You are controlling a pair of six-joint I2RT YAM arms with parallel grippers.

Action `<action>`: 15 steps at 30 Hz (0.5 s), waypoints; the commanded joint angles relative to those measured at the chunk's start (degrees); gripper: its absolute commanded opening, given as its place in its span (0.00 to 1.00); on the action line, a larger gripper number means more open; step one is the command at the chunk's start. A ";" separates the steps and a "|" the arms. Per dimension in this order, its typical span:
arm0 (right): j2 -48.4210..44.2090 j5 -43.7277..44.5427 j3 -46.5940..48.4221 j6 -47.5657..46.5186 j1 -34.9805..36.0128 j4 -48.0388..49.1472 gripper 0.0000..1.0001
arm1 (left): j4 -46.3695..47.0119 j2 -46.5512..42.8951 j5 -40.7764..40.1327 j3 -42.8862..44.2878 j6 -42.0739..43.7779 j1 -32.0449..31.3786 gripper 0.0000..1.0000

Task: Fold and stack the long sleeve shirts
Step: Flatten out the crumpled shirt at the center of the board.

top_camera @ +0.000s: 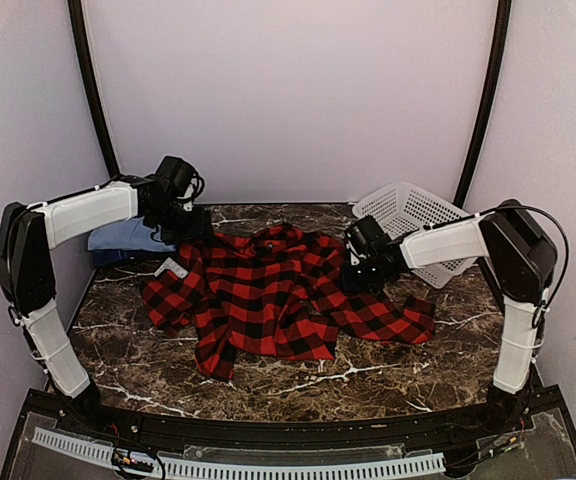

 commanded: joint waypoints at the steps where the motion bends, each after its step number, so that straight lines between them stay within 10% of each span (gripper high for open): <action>1: 1.42 3.98 -0.07 -2.13 -3.86 -2.18 0.37 | 1.48 -3.97 3.94 -3.76 -1.23 -2.64 0.71; 15: 4.29 6.99 17.53 -6.78 -5.56 -10.80 0.44 | 6.90 -7.32 10.65 -15.88 -6.23 -8.92 0.70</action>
